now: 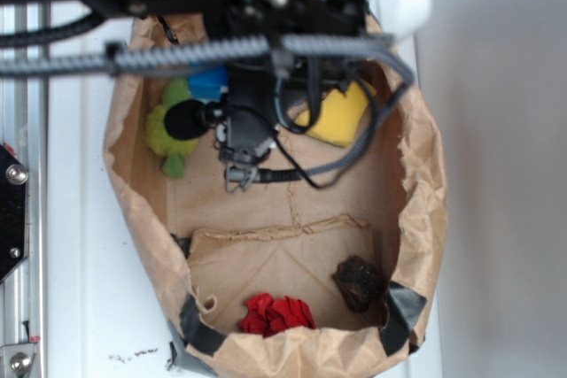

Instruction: Grab the blue block.

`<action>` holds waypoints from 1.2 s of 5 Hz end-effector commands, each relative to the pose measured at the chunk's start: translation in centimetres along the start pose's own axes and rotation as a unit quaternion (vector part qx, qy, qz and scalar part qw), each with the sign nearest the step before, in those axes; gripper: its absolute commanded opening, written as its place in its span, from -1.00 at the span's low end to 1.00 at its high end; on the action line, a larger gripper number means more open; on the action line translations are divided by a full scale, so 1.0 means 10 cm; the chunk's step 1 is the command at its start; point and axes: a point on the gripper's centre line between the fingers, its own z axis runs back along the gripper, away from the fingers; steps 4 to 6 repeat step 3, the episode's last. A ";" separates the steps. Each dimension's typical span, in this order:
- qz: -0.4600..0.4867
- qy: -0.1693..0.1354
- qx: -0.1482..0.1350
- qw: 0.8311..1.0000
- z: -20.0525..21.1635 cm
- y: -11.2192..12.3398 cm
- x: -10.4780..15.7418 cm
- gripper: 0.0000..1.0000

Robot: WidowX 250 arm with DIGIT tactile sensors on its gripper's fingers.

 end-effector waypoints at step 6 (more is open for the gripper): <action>-0.001 -0.037 0.059 0.998 0.17 -0.14 0.20 -1.00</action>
